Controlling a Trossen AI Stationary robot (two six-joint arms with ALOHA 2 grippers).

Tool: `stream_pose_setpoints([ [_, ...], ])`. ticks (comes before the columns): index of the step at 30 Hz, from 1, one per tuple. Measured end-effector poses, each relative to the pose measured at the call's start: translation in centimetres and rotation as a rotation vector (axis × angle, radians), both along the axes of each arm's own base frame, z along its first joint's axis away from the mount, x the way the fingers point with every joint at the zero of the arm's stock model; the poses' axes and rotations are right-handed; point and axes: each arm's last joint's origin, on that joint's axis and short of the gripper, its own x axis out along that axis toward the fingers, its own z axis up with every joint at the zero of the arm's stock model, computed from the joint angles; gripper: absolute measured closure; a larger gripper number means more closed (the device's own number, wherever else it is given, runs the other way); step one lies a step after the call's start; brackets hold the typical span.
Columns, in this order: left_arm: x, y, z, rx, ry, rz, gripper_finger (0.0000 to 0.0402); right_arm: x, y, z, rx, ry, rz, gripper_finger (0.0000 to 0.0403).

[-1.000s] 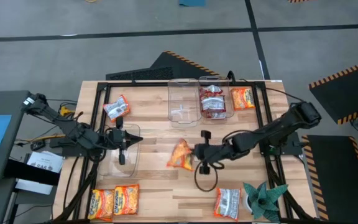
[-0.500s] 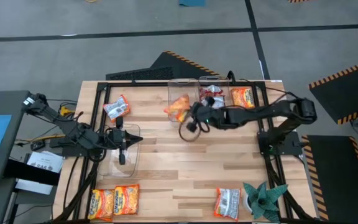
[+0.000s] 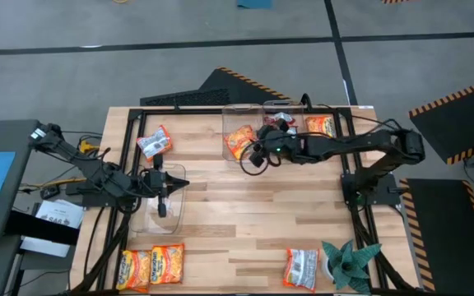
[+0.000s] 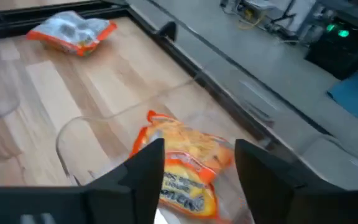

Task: Sort Maruchan noodles
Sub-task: Adjust the top right transparent bin on the table

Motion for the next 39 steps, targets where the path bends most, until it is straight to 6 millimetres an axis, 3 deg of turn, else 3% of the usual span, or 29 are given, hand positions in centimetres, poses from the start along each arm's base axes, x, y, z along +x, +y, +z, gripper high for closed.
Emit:
stream_pose_setpoints([
  [3,0.0,0.0,0.0,-0.001,0.000,0.001,0.0401,-2.0,0.6,1.6,-0.003,0.021,-0.069,0.0173],
  [7,0.1,-0.1,-0.1,-0.011,0.004,0.002,0.0401,-5.8,0.3,2.7,0.006,0.074,-0.317,0.0173],
  [14,0.4,-0.2,-0.3,-0.011,0.013,0.002,0.0401,-11.1,-2.1,1.5,0.153,0.178,-0.739,0.0195],
  [17,0.5,-0.3,-0.4,-0.009,0.014,0.003,0.0401,-11.7,-3.7,0.7,0.217,0.161,-0.878,0.0199],
  [22,0.5,-0.3,-0.4,-0.005,0.015,0.012,0.0401,-11.5,-7.0,-2.3,0.316,0.222,-0.946,0.0199],
  [26,0.5,-0.3,-0.4,-0.001,0.020,0.012,0.0401,-12.6,-8.7,-4.3,0.357,0.265,-1.022,0.0200],
  [32,0.5,-0.3,-0.5,0.001,0.024,0.012,0.0401,-14.8,-9.1,-5.1,0.367,0.191,-1.129,0.0200],
  [39,0.5,-0.3,-0.5,-0.007,0.022,0.014,0.0401,-16.7,-8.7,-7.8,0.417,0.175,-1.185,0.0218],
])
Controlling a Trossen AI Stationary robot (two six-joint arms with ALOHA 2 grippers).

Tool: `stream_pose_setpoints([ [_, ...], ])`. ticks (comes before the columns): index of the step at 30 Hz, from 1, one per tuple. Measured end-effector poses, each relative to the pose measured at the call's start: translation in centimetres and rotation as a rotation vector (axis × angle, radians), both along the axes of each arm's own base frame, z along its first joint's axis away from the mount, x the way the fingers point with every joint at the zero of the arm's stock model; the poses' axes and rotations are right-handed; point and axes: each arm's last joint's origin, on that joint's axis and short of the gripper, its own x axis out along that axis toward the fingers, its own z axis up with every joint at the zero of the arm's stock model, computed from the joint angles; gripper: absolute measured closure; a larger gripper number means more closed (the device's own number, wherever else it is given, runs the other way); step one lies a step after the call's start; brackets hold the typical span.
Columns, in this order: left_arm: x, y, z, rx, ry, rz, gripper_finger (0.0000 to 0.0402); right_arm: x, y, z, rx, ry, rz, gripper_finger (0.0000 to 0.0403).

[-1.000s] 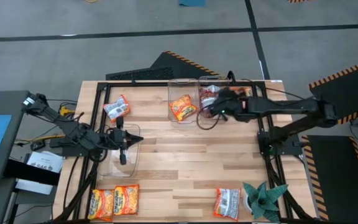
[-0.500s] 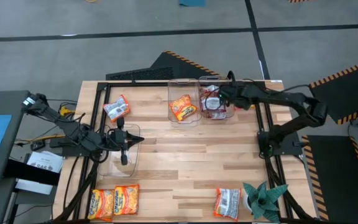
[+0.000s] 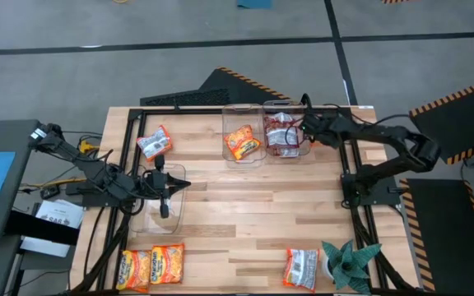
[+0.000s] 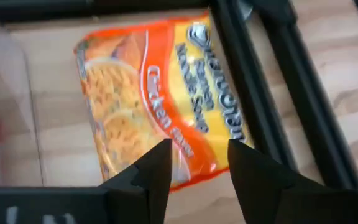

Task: Sort Maruchan noodles
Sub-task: Adjust the top right transparent bin on the table

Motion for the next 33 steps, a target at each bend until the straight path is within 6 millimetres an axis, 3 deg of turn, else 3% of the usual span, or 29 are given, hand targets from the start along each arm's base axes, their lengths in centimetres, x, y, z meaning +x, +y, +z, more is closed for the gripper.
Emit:
stream_pose_setpoints([
  [5,0.0,0.0,0.0,-0.001,0.000,0.000,0.0401,0.0,0.0,-0.9,-0.016,-0.013,0.032,0.0268],
  [11,0.0,0.0,0.0,-0.002,0.000,0.000,0.0401,-0.4,-0.5,-1.5,-0.043,-0.031,0.039,0.0385],
  [20,0.0,0.0,0.0,-0.002,0.000,0.000,0.0401,-0.3,-1.6,-1.6,0.012,-0.032,0.223,0.0396],
  [27,0.0,0.0,0.0,-0.002,0.000,0.000,0.0402,-0.4,-2.1,-1.5,0.007,-0.049,0.255,0.0396],
  [33,0.0,0.0,0.0,-0.002,0.000,0.000,0.0402,0.1,-1.8,1.1,-0.120,-0.164,0.343,0.0396],
])
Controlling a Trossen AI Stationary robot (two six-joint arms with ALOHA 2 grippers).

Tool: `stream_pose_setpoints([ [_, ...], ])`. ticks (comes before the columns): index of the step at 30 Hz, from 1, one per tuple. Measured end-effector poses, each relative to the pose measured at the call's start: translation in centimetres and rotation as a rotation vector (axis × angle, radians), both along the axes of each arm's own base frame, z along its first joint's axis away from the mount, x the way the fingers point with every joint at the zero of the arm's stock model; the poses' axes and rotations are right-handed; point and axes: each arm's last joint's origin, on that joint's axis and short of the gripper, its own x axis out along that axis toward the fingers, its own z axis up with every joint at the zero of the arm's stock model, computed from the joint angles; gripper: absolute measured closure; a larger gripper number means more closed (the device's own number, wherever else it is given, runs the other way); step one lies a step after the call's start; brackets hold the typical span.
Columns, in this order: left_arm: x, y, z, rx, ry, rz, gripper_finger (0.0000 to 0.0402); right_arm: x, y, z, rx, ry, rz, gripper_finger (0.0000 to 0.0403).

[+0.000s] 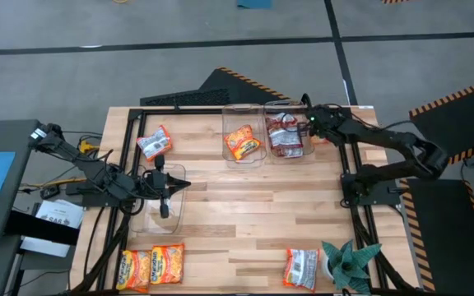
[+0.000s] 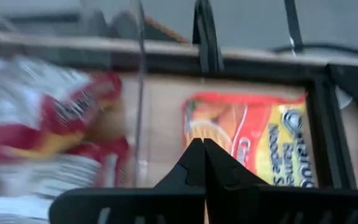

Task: Sort Maruchan noodles
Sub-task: Adjust the top right transparent bin on the table, then put the orange noodle pack into the top left transparent bin

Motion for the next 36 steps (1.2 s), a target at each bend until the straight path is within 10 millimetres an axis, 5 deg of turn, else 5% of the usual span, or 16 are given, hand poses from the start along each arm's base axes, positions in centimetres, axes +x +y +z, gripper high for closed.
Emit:
stream_pose_setpoints([
  [7,0.0,0.0,0.0,0.001,0.002,0.000,0.0401,-1.9,2.8,3.0,-0.002,-0.065,0.025,0.0396],
  [13,0.1,-0.1,-0.2,0.008,0.010,0.008,0.0402,-2.9,6.3,3.0,0.127,-0.016,0.051,0.0396],
  [18,0.2,-0.1,-0.1,0.003,0.000,0.010,0.0401,-1.5,7.9,2.7,0.152,-0.021,0.143,0.0396],
  [31,0.2,-0.1,0.0,0.015,-0.002,0.009,0.0401,1.7,8.6,1.5,0.143,-0.037,0.265,0.0395],
  [36,0.2,-0.1,0.0,0.013,-0.003,0.009,0.0401,1.2,8.0,1.8,0.098,-0.014,0.231,0.0394],
])
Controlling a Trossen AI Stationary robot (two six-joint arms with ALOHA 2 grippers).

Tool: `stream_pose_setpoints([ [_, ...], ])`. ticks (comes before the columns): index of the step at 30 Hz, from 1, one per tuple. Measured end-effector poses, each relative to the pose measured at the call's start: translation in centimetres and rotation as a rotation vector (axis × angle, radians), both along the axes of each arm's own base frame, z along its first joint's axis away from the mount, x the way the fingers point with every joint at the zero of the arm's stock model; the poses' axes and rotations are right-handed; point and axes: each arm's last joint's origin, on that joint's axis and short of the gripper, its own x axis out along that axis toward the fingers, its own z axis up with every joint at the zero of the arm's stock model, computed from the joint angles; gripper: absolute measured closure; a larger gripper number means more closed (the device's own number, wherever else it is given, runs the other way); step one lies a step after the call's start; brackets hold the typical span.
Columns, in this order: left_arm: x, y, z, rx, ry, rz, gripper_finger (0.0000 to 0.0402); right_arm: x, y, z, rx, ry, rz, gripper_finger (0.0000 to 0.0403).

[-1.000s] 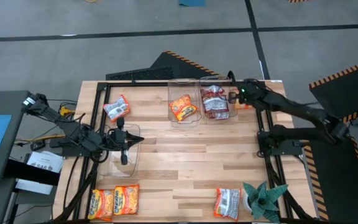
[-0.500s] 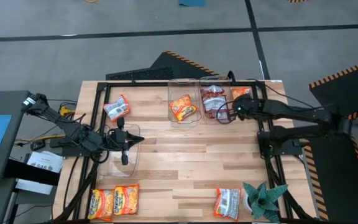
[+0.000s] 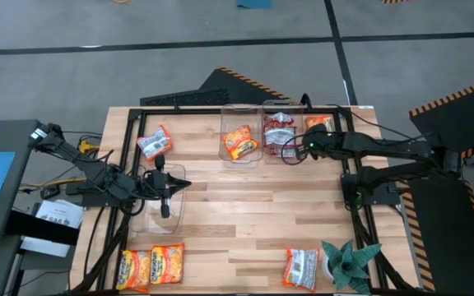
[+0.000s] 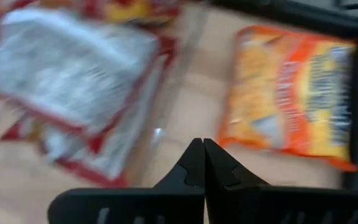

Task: Sort Maruchan noodles
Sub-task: Put the orange noodle pack into the top left transparent bin

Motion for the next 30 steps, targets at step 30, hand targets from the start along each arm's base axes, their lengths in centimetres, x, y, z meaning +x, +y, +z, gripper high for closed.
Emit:
stream_pose_setpoints([
  [30,0.0,0.0,0.0,-0.002,0.000,0.000,0.0402,-6.2,-4.9,-6.6,-0.075,-0.226,-0.505,0.0394],
])
